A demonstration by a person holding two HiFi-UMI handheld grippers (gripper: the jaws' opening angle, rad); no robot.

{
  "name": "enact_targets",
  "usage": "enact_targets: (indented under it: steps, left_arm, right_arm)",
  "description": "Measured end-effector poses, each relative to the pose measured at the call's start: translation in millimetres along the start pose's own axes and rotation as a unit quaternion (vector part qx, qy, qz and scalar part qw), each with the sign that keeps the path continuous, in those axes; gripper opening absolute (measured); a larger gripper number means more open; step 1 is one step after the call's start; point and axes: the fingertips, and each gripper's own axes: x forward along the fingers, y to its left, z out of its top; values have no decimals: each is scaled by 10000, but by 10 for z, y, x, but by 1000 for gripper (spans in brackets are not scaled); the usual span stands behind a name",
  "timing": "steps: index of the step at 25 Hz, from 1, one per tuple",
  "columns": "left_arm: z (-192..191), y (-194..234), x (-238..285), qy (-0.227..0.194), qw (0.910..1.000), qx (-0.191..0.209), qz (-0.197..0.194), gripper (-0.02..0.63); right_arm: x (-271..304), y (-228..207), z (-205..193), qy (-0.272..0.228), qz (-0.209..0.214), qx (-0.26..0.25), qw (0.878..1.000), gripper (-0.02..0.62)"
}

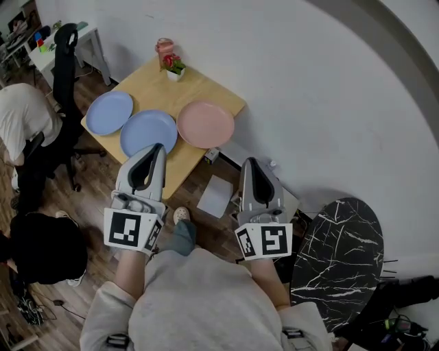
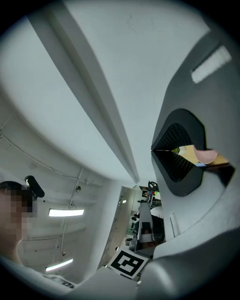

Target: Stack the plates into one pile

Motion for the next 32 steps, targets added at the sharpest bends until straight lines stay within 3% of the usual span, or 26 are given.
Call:
enact_targets:
  steps: [8, 14, 16, 19, 26, 32]
  left_arm:
    - [-197, 320, 703, 226, 9995, 214, 5, 58]
    - [-296, 635, 1187, 309, 9993, 173, -120, 58]
    - [-361, 714, 1352, 389, 9990, 76, -212, 58]
    - [-530, 817, 1604, 734, 9963, -207, -400, 58]
    - [-1251, 1094, 2203, 1804, 9796, -533, -710, 60]
    - [-2091, 1127, 2536, 2915, 9491, -597, -1028, 61]
  right_arm:
    - [663, -299, -122, 173, -70, -12, 9998, 3]
    - [1165, -306, -109, -72, 255, -176, 9995, 3]
    - [1341, -356, -213, 91, 202, -230, 9995, 4]
    - [1577, -505, -411, 384, 38, 174, 9991, 3]
    - [1943, -841, -1043, 1218, -463, 805, 9882, 5]
    - [2029, -1066, -1750, 2121, -954, 1392, 9626, 5]
